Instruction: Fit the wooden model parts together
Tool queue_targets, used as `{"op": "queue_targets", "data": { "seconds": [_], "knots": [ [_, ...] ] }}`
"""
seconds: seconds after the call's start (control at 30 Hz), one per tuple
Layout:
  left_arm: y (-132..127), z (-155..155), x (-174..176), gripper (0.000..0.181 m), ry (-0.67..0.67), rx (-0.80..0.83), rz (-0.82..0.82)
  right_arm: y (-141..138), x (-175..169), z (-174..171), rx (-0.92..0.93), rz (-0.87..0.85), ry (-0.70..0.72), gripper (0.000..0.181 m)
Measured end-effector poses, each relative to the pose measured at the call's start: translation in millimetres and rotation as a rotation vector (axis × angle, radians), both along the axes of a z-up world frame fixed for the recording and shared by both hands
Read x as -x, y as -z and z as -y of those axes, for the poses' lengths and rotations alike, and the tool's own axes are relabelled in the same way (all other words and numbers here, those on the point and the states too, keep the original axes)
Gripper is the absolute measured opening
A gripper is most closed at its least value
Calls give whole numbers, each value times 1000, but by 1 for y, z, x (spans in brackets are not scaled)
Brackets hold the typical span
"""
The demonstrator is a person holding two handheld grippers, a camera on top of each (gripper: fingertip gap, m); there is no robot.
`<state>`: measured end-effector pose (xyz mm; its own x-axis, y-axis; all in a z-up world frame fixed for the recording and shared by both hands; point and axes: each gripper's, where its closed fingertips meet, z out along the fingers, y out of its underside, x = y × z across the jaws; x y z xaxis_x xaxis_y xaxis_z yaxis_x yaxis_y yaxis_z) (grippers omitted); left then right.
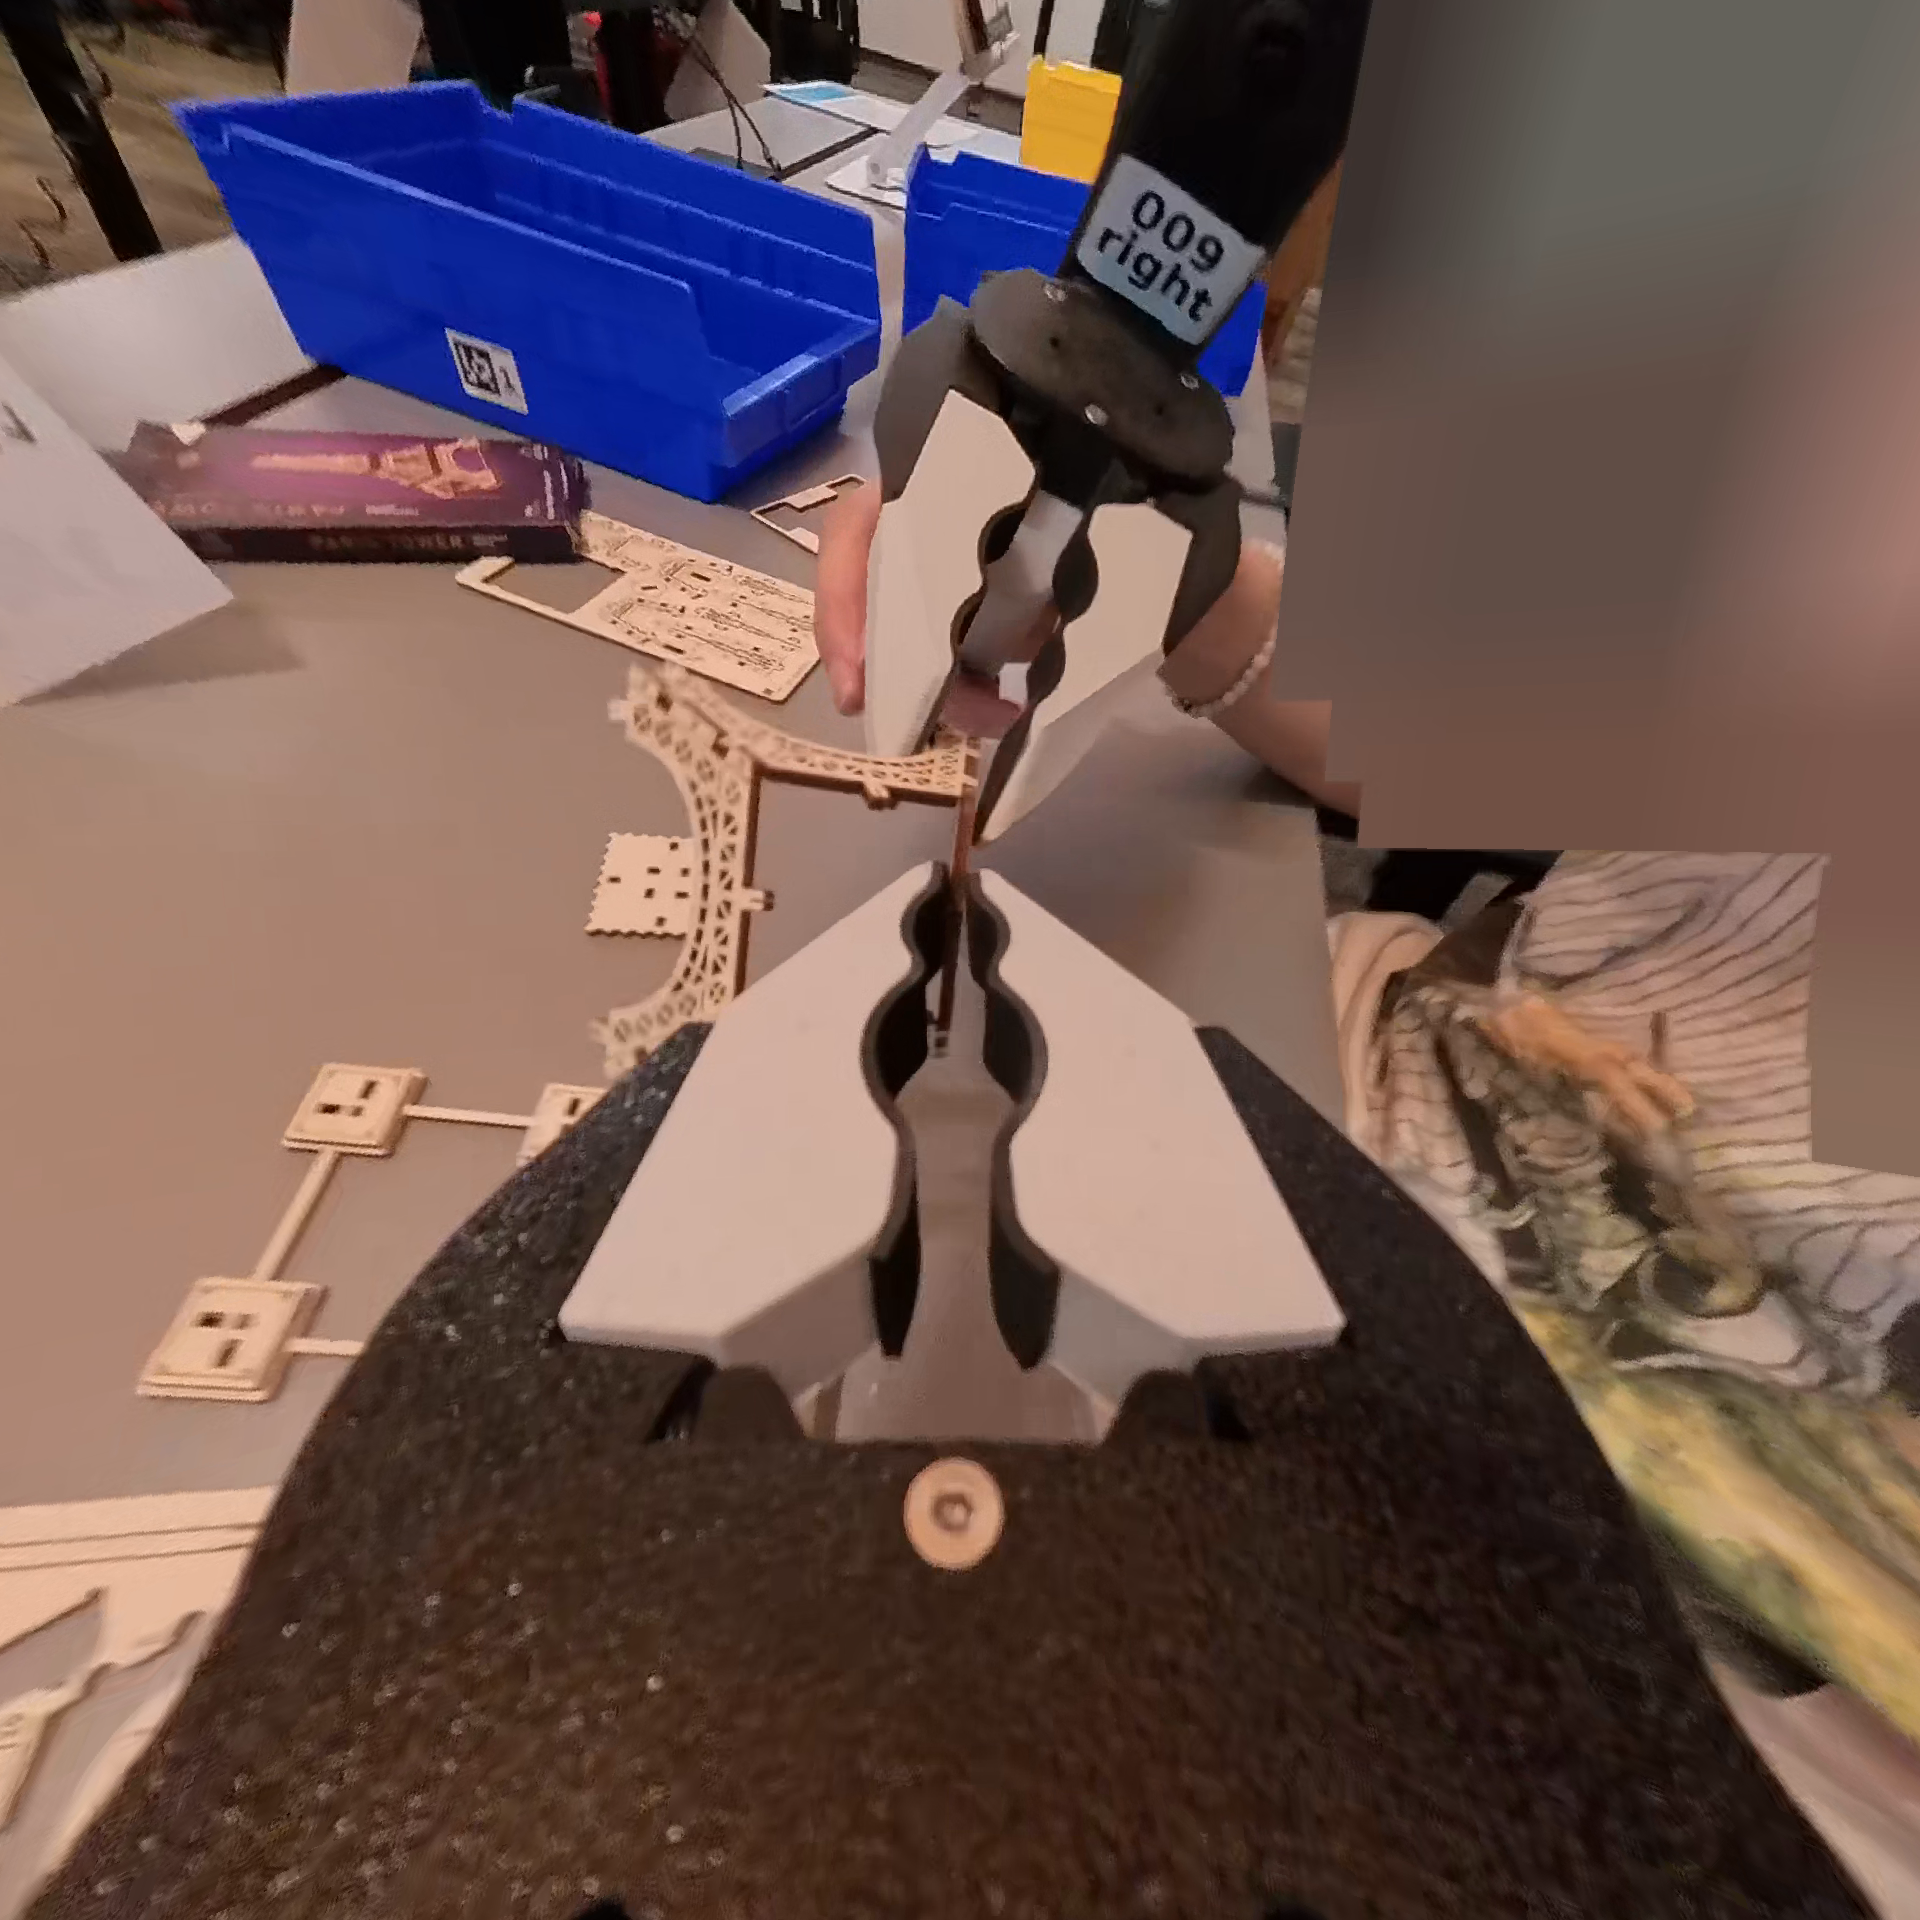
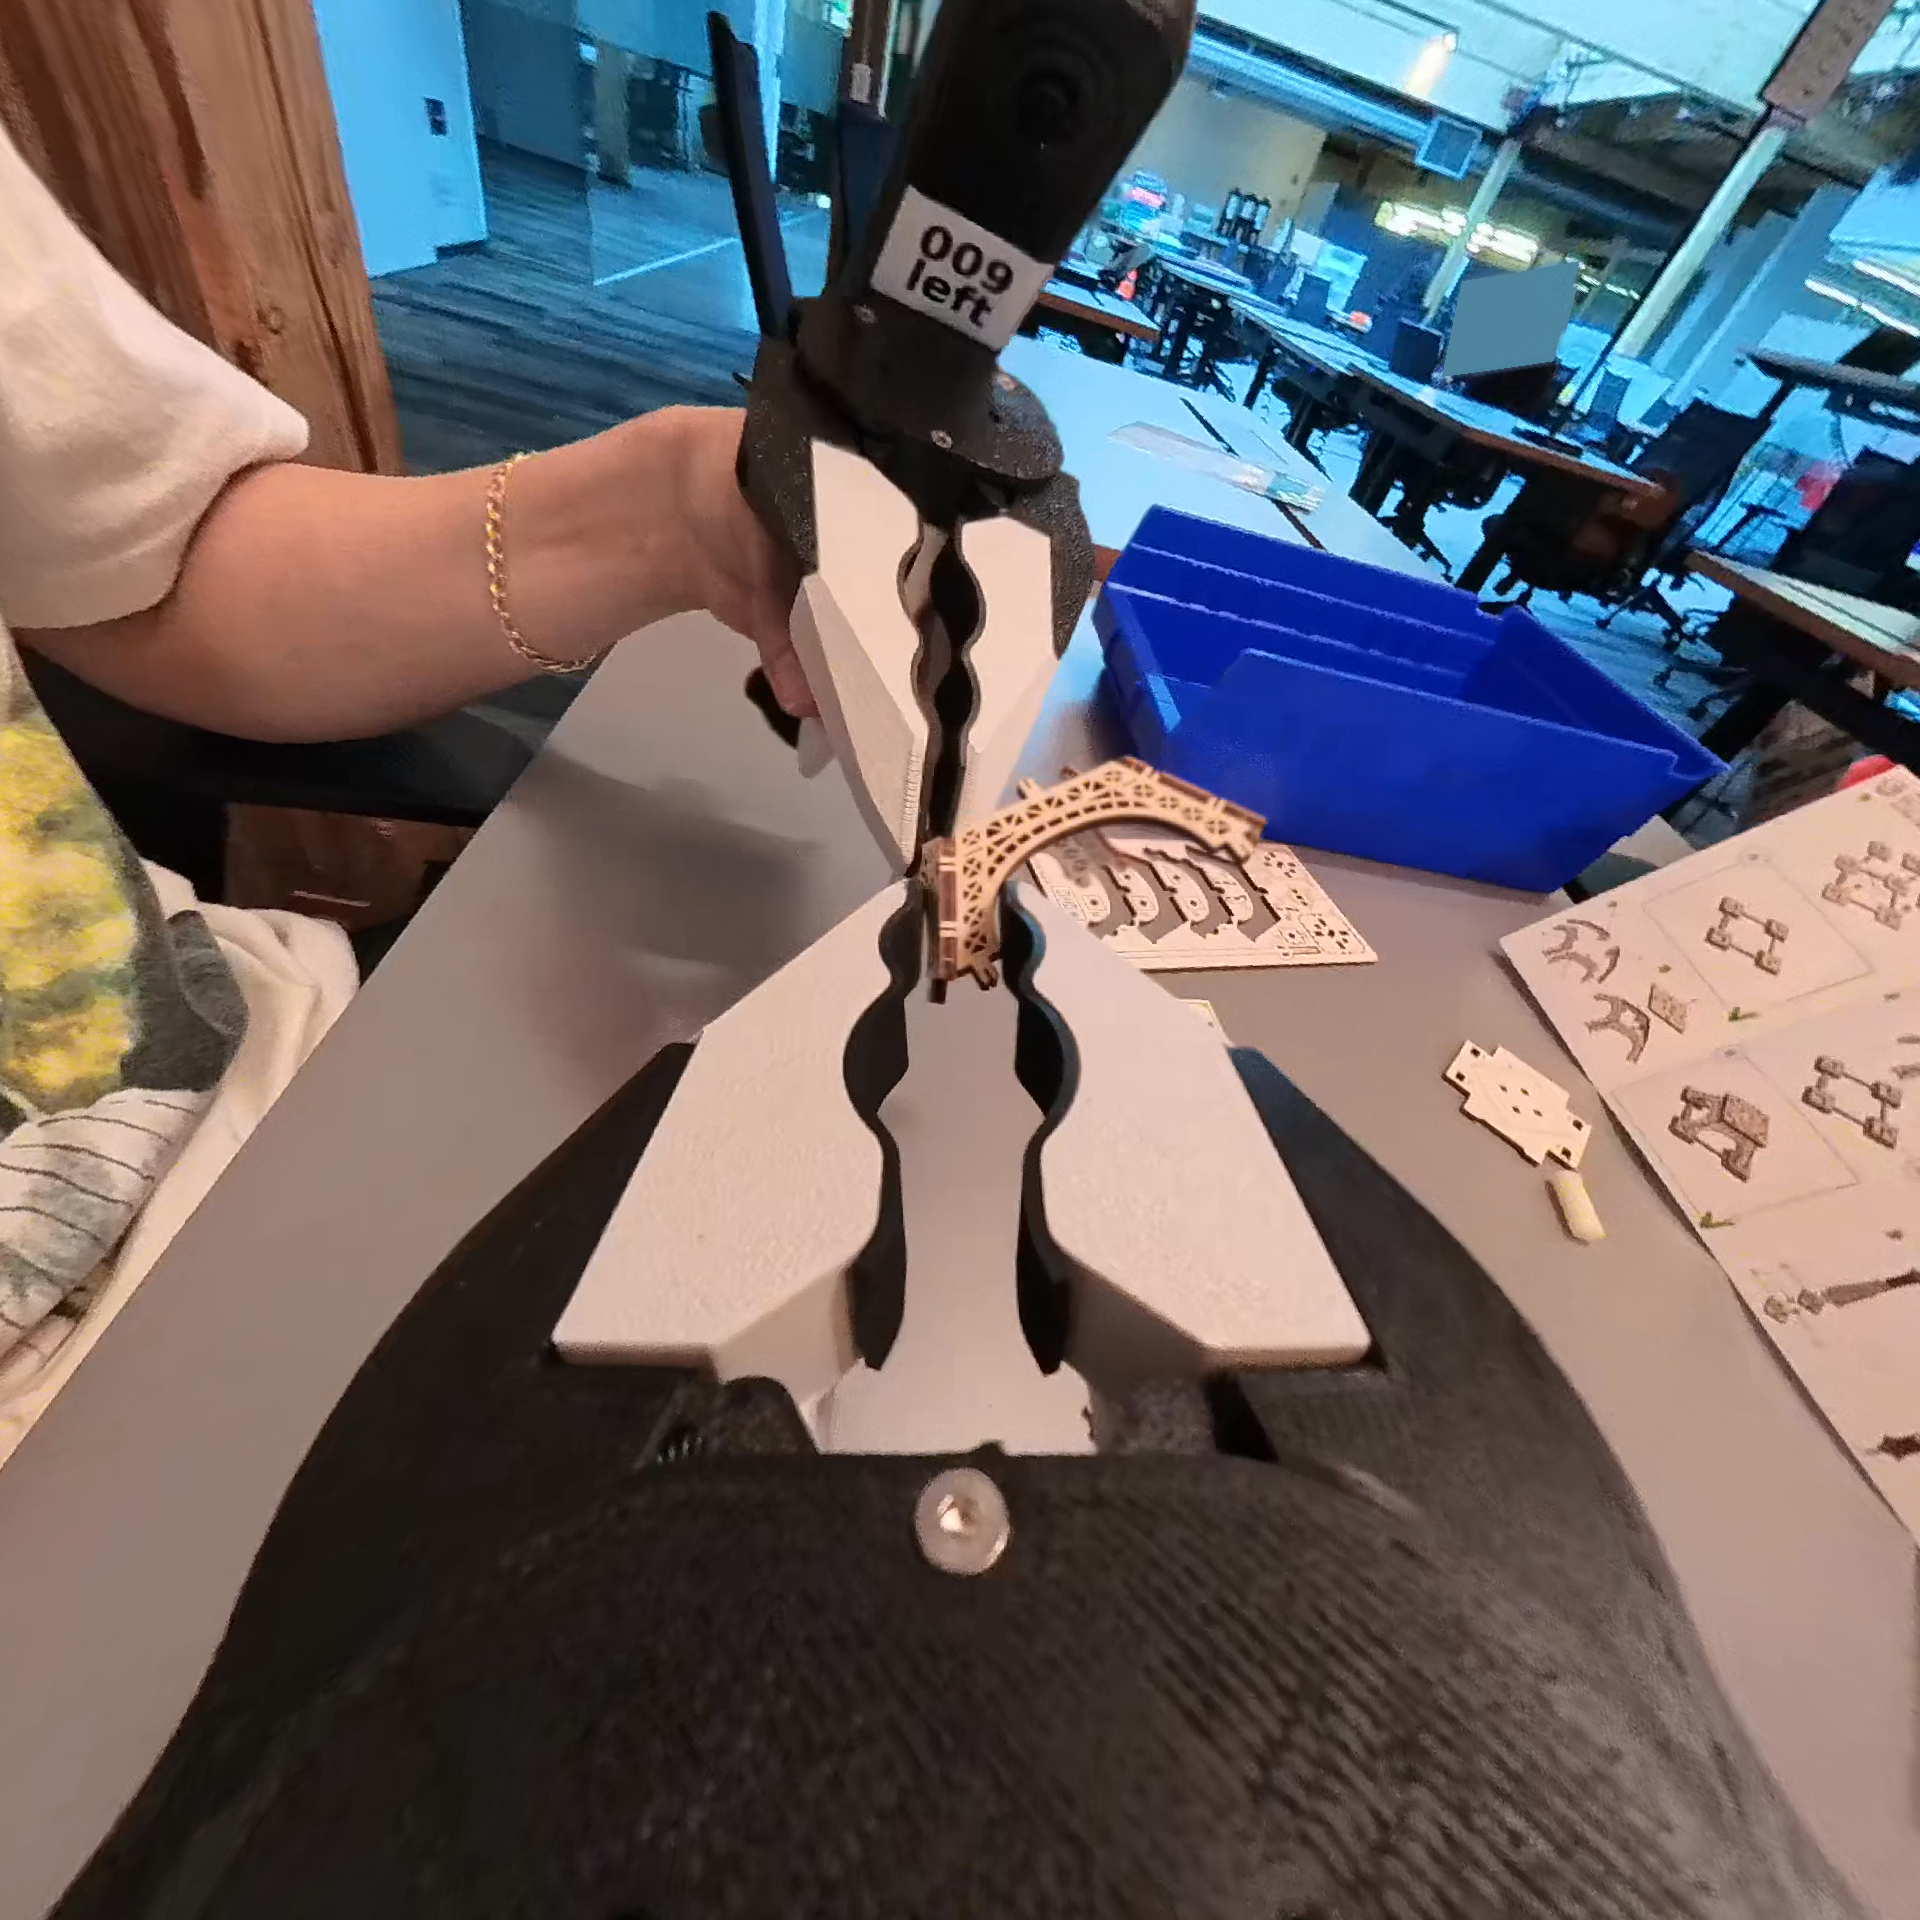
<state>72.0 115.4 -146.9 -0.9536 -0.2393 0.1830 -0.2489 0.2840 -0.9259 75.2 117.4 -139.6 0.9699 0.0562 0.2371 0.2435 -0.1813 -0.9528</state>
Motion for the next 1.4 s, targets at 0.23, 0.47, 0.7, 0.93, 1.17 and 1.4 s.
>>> {"op": "queue_targets", "data": {
  "seconds": [0.23,0.47,0.7,0.93,1.17,1.4],
  "knots": [
    [-8,-2,-9,0,-48,198,-350,-7,-16,4,-29,242,127,42],
    [-7,0,-8,0,-25,249,-473,-7,-17,2,2,411,163,22],
    [-10,-1,-10,0,-24,297,-526,-6,-22,2,19,470,200,12],
    [-17,-3,-11,0,-12,368,-569,-16,-25,4,-25,507,236,13],
    [-19,-4,-13,0,-16,388,-578,-16,-27,5,1,548,246,9],
    [-19,-6,-13,0,-30,359,-543,-13,-26,4,21,531,231,9]
  ]
}}
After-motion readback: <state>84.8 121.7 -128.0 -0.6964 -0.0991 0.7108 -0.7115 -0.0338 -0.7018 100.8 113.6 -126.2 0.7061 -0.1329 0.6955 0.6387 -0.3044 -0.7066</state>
